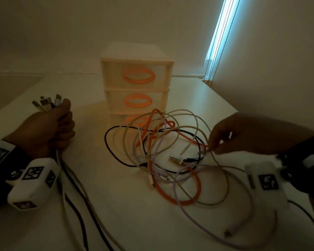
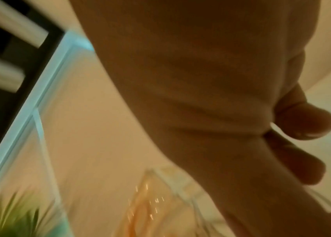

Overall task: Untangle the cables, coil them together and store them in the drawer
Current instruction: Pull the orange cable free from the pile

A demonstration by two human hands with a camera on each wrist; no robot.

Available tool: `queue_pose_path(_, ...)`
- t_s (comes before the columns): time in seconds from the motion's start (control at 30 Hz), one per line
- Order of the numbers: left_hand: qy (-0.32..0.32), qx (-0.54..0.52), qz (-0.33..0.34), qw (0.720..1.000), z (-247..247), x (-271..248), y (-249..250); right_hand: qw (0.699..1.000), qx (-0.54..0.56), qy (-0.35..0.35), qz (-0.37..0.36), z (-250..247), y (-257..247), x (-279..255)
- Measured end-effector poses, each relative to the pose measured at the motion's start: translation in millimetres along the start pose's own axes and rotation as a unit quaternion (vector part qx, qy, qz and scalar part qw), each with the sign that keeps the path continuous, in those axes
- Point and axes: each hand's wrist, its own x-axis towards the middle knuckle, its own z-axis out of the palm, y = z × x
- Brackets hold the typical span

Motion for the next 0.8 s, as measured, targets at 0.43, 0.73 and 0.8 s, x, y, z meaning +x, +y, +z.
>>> queue_pose_path(0.43, 0.014, -0.066, 0.049, 0.997, 26.8, -33.6, 17.3, 0.658, 0.588, 0.464, -0.072, -3.2, -131.8, 53.1)
queue_pose_path(0.73, -0.108, -0.087, 0.017, 0.990, 68.0, -74.5, 25.5, 0.771, 0.509, 0.355, -0.147, 93.4, -179.9, 78.4)
queue_pose_path(0.8, -0.129, -0.085, 0.012, 0.988, 73.3, -78.0, 24.0, 0.775, 0.506, 0.348, -0.153, 95.5, -178.6, 76.8)
